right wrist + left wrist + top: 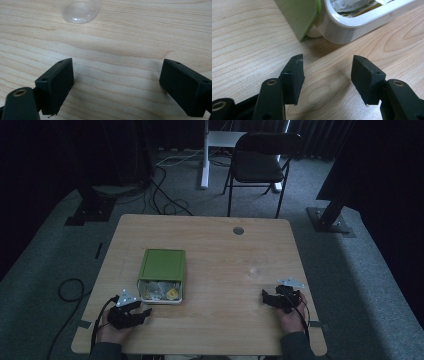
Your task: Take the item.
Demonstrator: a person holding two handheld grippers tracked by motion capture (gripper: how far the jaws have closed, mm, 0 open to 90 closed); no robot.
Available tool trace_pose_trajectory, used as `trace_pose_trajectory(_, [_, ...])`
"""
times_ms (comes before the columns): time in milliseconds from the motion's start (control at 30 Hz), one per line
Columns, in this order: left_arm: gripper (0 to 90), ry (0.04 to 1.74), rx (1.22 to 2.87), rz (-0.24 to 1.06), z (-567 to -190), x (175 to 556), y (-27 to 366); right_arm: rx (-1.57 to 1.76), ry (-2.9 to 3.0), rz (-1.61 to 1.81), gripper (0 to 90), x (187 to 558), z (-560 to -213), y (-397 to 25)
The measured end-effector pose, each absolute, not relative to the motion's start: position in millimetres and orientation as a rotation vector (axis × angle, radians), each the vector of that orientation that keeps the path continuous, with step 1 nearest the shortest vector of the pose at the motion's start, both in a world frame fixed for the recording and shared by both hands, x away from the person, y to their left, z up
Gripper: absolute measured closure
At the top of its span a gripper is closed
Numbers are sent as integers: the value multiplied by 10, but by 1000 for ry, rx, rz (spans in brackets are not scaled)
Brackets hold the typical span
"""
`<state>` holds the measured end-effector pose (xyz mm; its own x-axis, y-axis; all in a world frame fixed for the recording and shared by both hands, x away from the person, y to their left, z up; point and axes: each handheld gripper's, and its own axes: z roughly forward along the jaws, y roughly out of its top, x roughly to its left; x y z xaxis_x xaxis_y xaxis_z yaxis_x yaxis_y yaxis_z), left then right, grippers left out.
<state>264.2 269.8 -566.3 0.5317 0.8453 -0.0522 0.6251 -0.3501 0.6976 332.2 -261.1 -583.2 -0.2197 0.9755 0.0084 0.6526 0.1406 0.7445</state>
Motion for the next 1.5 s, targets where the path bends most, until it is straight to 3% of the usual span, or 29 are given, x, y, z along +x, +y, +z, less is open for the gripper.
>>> trace_pose_trajectory(533, [472,1207,2105,412,-5637,2620,2705,1533,1960,883,118,3307,-5833,-2628])
trace_pose_trajectory(900, [611,1110,2040,434,-5414,2434,2663,1533,1959,883,119,3302,-5834,-2629])
trace_pose_trajectory(1500, [590,912,2053,423,-5137,2517,2244,1532,1959,883,120,3301,-5834,-2629])
